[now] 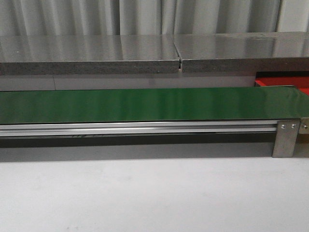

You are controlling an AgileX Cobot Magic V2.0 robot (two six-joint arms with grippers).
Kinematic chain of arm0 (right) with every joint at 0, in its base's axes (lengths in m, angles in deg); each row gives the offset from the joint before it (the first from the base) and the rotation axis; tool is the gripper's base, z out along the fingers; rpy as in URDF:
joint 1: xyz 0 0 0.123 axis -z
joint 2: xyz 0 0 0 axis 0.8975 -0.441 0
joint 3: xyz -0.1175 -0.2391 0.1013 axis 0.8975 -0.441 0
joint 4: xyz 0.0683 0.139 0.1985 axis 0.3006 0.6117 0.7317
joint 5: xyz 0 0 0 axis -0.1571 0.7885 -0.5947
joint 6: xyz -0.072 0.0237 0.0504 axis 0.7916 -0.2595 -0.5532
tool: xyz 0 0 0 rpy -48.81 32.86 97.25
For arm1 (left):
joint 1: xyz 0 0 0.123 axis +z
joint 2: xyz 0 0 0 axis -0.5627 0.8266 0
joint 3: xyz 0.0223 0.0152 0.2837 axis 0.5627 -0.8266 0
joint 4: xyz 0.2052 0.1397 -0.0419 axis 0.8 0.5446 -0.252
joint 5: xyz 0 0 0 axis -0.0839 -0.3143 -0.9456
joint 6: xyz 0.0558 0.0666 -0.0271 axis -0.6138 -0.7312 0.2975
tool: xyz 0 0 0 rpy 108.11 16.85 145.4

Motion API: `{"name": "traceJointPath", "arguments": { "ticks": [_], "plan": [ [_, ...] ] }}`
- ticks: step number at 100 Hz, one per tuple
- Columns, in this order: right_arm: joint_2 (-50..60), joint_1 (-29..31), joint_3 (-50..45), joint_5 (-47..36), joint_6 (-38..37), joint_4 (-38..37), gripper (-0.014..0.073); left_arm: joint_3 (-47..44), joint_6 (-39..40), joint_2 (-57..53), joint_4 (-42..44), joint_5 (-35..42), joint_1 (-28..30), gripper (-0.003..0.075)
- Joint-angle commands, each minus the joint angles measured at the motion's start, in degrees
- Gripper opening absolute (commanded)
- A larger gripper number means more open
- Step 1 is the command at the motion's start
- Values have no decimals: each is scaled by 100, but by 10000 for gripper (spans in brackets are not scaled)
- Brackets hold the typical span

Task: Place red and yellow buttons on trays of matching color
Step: 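Lower the red button onto the belt start and open the left gripper, then grasp a yellow push button from the table with the left gripper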

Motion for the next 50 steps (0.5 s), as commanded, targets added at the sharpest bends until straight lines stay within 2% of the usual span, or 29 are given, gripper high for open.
{"name": "traceJointPath", "arguments": {
  "ticks": [1, 50],
  "plan": [
    [82, 27, 56, -419, 17, -49, -66, 224, 128, -190, 35, 127, 129, 566],
    [82, 27, 56, -419, 17, -49, -66, 329, 266, 433, -144, 462, 321, 566]
  ]
}}
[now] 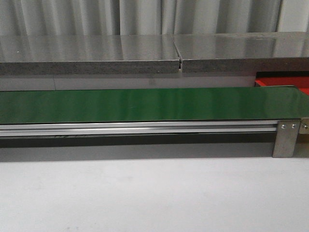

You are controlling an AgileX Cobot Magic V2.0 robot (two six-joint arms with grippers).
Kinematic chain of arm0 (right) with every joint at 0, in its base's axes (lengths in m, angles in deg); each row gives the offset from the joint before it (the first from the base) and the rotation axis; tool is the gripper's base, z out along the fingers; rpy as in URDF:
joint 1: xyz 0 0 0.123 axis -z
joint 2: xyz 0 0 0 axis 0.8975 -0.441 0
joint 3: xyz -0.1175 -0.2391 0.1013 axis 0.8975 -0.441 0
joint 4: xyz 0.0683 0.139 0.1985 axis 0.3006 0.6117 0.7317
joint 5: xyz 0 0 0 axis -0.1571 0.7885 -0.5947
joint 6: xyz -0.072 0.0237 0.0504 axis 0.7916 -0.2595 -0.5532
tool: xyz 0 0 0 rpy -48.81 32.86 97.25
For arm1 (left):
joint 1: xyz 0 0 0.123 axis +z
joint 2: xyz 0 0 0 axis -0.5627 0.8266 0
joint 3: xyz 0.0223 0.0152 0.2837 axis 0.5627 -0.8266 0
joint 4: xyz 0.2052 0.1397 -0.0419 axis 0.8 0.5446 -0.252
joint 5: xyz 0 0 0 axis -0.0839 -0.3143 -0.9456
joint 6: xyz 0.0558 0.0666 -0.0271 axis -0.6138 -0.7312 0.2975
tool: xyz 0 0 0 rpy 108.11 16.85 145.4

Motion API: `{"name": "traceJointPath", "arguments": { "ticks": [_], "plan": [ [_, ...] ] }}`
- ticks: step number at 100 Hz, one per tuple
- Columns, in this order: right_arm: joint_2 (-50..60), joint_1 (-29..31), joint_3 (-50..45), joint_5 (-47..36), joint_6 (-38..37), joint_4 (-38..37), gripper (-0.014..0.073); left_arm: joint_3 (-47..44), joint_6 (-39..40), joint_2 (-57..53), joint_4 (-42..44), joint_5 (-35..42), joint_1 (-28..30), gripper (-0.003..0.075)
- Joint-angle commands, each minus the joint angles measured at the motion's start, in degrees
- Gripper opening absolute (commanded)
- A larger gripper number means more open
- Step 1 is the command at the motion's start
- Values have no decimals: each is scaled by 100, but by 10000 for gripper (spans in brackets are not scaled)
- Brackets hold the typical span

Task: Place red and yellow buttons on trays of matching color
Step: 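Grasp a yellow push button from the table with the left gripper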

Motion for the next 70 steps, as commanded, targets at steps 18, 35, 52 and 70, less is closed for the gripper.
{"name": "traceJointPath", "arguments": {
  "ticks": [18, 35, 52, 70],
  "plan": [
    [82, 27, 56, -419, 17, -49, -66, 302, 68, -69, -228, 353, 8, 566],
    [82, 27, 56, -419, 17, -49, -66, 302, 68, -17, -239, 383, 8, 512],
    [82, 27, 56, -419, 17, -49, -66, 302, 68, -17, -239, 372, 8, 387],
    [82, 27, 56, -419, 17, -49, -66, 302, 68, -17, -239, 372, 8, 301]
  ]
}}
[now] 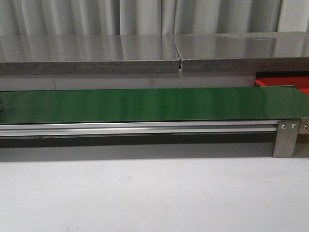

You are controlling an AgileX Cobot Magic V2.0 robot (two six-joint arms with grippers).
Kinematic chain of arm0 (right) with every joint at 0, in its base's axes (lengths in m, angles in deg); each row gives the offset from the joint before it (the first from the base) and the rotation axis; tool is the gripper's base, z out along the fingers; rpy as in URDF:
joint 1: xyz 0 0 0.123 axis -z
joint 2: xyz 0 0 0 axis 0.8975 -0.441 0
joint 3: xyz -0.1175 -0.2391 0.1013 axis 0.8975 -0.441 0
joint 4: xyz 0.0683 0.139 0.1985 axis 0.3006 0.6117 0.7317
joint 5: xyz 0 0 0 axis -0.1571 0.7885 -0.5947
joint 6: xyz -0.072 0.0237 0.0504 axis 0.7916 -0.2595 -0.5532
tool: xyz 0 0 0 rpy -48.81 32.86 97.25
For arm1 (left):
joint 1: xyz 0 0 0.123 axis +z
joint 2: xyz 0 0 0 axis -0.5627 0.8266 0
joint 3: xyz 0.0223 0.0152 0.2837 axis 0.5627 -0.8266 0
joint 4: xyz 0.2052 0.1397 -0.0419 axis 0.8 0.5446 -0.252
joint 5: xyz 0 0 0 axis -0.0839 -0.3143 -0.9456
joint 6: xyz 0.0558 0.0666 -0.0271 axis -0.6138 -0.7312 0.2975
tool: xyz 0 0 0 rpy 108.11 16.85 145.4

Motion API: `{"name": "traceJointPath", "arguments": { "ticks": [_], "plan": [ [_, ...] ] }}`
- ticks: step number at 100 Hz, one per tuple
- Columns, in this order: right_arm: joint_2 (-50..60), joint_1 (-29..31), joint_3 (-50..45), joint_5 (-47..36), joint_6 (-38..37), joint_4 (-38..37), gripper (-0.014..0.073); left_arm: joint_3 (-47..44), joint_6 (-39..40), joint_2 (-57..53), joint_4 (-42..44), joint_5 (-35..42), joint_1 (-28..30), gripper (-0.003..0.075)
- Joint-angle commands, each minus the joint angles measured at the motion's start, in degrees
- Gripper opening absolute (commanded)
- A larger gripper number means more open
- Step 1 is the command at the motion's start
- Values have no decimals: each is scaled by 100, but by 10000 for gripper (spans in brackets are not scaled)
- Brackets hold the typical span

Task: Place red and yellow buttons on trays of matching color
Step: 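Grasp a yellow push button from the table with the left gripper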

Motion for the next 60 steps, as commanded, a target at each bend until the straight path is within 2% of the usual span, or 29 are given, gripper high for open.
{"name": "traceJointPath", "arguments": {
  "ticks": [1, 33, 60],
  "plan": [
    [82, 27, 56, -419, 17, -49, -66, 183, 56, -337, -69, 142, 8, 297],
    [82, 27, 56, -419, 17, -49, -66, 292, 10, -396, -69, 31, 8, 293],
    [82, 27, 56, -419, 17, -49, -66, 306, -93, -930, -45, -184, 8, 293]
  ]
}}
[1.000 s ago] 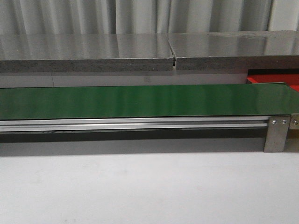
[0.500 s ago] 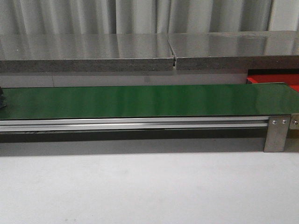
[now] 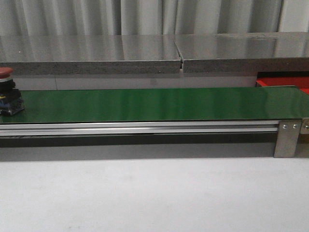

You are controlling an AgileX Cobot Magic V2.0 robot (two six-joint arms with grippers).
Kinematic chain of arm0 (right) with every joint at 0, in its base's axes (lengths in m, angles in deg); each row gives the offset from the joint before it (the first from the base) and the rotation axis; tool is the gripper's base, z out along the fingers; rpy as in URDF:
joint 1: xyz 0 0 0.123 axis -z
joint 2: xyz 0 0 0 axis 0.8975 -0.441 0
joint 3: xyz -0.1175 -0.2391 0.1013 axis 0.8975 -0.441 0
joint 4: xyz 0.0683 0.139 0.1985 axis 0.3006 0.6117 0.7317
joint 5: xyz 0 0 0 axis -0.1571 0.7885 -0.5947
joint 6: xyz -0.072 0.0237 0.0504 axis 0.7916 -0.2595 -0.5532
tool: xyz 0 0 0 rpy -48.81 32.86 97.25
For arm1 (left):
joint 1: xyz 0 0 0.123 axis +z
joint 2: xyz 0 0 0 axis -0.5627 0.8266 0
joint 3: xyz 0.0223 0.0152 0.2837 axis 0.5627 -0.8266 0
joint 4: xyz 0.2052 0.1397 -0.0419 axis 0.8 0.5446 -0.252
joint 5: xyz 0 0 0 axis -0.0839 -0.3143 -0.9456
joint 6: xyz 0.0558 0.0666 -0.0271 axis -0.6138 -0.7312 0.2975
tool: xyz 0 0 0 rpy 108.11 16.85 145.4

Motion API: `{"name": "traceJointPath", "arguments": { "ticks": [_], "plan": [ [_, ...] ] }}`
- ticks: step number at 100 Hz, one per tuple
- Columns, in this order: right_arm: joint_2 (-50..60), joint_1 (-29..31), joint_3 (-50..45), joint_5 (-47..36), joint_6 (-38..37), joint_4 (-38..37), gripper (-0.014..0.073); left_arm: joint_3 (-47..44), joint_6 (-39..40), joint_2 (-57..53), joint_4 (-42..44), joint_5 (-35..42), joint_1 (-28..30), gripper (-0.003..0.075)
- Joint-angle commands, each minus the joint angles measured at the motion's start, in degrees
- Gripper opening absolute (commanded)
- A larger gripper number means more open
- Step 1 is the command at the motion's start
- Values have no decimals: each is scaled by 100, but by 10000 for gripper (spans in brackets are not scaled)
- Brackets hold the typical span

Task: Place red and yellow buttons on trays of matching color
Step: 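Grasp a yellow push button from the table with the left gripper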

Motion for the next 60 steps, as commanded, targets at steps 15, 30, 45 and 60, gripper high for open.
{"name": "traceJointPath", "arguments": {
  "ticks": [15, 30, 45, 60],
  "plan": [
    [82, 27, 56, -419, 17, -49, -66, 195, -116, -973, -42, -192, -6, 293],
    [82, 27, 56, -419, 17, -49, -66, 182, -138, -1338, -42, -393, -103, 293],
    [82, 27, 56, -419, 17, -49, -66, -25, -151, -1645, -42, -500, -374, 293],
    [82, 27, 56, -419, 17, -49, -66, -548, -159, -2007, -52, -361, -745, 293]
  ]
}}
